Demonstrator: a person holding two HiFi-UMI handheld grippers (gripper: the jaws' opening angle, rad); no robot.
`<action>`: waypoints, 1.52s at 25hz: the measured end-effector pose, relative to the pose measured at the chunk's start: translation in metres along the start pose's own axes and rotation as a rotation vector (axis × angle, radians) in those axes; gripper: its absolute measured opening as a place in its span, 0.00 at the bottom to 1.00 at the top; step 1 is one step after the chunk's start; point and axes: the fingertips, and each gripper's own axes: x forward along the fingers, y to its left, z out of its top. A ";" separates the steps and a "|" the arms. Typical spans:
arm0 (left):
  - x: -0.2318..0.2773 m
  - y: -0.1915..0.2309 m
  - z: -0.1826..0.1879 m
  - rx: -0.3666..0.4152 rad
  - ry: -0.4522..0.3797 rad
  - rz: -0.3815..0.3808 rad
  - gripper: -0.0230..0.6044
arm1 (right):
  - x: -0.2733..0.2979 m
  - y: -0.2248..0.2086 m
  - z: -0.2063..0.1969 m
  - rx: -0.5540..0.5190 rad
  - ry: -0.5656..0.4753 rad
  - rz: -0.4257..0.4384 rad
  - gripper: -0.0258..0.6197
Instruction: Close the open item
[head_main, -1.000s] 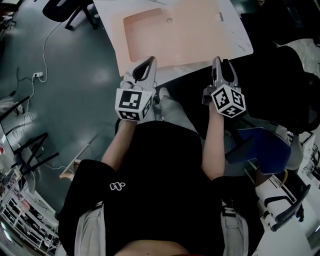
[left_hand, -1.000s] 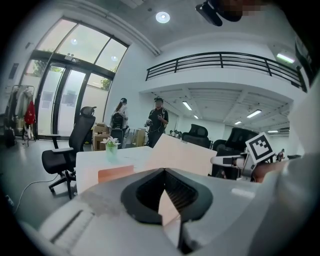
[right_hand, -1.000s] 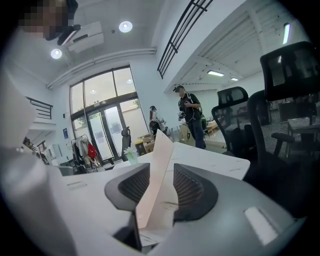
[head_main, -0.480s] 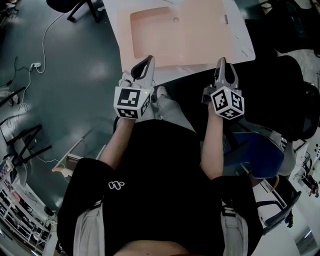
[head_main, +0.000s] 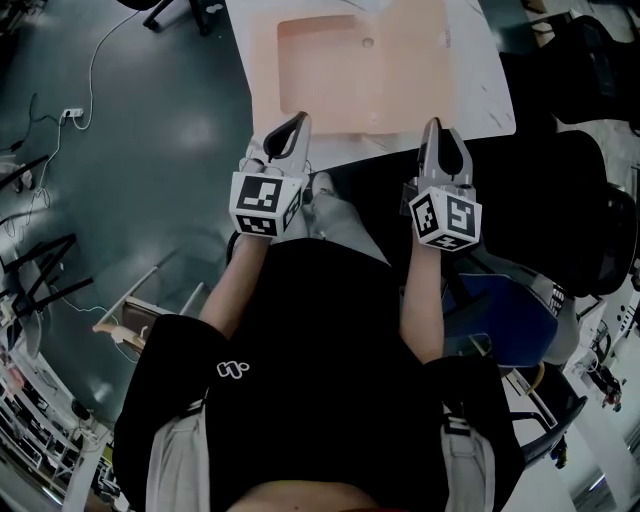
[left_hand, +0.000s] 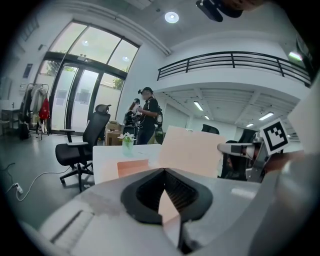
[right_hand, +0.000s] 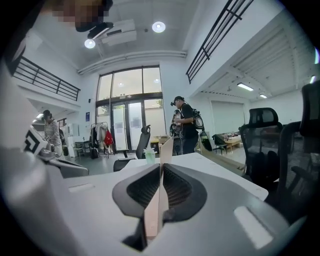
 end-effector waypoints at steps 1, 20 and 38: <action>-0.002 0.002 0.000 -0.003 -0.001 0.006 0.04 | 0.001 0.005 0.002 -0.012 0.000 0.013 0.05; -0.030 0.050 -0.018 -0.064 0.010 0.116 0.04 | 0.027 0.112 0.000 -0.374 0.052 0.229 0.09; -0.051 0.084 -0.035 -0.108 0.025 0.197 0.04 | 0.044 0.197 -0.055 -0.653 0.194 0.453 0.10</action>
